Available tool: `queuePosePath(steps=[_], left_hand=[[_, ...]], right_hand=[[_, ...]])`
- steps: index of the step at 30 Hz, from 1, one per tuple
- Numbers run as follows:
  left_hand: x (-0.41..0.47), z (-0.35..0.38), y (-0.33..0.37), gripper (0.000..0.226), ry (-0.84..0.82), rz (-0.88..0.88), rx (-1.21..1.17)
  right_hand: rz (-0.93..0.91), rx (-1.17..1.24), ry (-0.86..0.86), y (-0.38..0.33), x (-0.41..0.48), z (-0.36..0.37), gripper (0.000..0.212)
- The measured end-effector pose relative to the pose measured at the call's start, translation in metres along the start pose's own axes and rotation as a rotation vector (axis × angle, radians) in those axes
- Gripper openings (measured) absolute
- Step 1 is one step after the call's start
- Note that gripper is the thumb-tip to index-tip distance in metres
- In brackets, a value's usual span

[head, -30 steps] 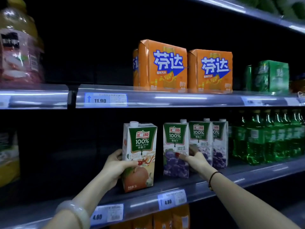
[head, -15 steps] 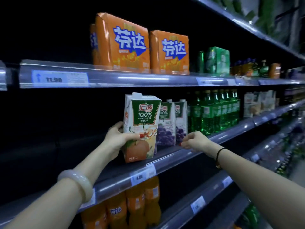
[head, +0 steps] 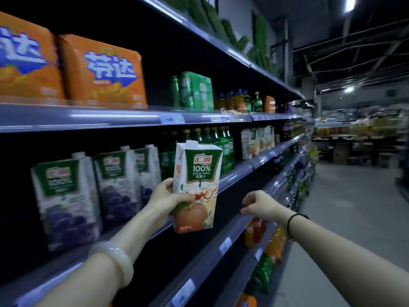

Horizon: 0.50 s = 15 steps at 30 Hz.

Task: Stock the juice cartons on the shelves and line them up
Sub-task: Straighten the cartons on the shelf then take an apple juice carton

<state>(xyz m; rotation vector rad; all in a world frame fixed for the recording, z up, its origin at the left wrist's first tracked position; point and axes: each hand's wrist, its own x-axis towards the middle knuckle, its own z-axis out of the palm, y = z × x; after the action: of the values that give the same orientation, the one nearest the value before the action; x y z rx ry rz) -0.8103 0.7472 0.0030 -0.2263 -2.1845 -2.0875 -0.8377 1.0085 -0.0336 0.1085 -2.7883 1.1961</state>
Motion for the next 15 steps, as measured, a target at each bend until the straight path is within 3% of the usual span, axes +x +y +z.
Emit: queuePosePath(steps=[4,9,12,15], left_hand=[[0.039,0.088,-0.013,0.047,-0.013,0.010,-0.064],[0.089,0.186,-0.031,0.048,-0.037,-0.027,-0.129],[0.120,0.233,-0.038,0.045,-0.072,-0.030,-0.118],[0.158,0.274,-0.043,0.044,-0.098,-0.019,-0.110]], right_hand=[[0.020,-0.035,0.015,0.061,0.017,-0.058,0.017],[0.038,-0.063,0.063,0.124,0.047,-0.124,0.023],[0.033,-0.109,0.051,0.159,0.071,-0.149,0.014],[0.041,-0.092,0.070,0.191,0.100,-0.172,0.022]])
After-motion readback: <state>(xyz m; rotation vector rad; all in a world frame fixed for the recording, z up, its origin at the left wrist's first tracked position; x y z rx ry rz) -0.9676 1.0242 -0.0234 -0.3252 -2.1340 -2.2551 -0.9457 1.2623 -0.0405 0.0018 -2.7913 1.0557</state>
